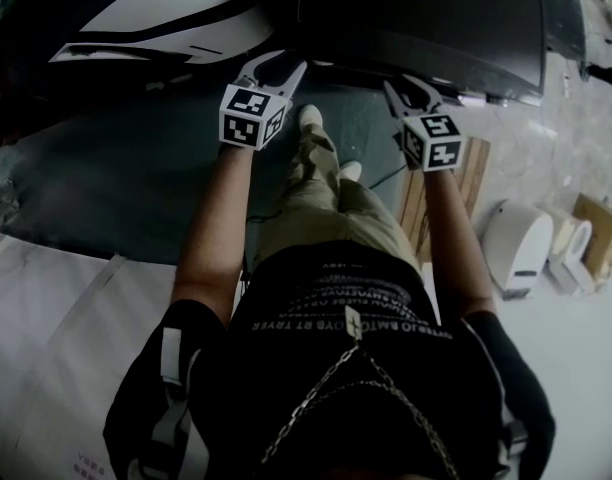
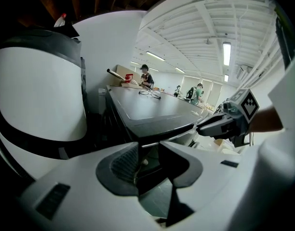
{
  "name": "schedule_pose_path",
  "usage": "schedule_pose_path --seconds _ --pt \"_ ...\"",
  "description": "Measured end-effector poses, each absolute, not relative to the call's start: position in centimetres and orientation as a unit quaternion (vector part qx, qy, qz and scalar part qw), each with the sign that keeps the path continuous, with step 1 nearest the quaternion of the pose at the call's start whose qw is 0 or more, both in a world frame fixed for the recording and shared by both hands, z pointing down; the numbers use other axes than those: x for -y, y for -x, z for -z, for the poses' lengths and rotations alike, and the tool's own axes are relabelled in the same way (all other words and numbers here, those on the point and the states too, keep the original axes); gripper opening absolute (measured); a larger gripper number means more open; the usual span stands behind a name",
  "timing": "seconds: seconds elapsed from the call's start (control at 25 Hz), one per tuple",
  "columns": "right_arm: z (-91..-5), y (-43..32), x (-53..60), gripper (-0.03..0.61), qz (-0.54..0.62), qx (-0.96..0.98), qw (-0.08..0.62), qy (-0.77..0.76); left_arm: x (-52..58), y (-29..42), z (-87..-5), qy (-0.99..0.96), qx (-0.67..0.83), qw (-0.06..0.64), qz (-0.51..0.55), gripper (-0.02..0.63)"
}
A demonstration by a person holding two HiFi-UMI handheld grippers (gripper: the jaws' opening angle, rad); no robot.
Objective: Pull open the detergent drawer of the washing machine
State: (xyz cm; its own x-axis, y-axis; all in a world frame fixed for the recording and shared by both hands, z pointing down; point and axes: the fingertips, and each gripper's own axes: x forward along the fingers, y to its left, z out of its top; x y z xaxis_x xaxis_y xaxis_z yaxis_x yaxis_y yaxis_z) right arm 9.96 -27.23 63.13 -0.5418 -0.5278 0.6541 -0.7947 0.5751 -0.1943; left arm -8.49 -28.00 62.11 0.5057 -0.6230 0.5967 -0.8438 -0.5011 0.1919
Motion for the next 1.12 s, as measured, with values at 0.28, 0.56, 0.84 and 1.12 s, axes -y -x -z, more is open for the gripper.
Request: schedule_pose_path --seconds 0.28,0.56,0.84,1.12 --pt "-63.0 -9.9 26.0 0.086 -0.247 0.844 0.285 -0.38 26.9 8.4 -62.1 -0.832 0.438 0.242 -0.24 0.13" --pt "-62.6 -9.6 23.8 0.086 -0.259 0.845 0.29 -0.366 24.7 8.4 -62.2 -0.828 0.443 0.246 -0.239 0.13" --pt "-62.8 -9.6 22.0 0.086 -0.263 0.847 0.294 -0.357 22.9 8.4 -62.3 -0.827 0.442 0.246 -0.246 0.129" --pt "-62.9 -10.0 20.4 0.086 -0.266 0.849 0.294 -0.35 21.2 8.1 -62.2 -0.825 0.443 0.247 -0.25 0.129"
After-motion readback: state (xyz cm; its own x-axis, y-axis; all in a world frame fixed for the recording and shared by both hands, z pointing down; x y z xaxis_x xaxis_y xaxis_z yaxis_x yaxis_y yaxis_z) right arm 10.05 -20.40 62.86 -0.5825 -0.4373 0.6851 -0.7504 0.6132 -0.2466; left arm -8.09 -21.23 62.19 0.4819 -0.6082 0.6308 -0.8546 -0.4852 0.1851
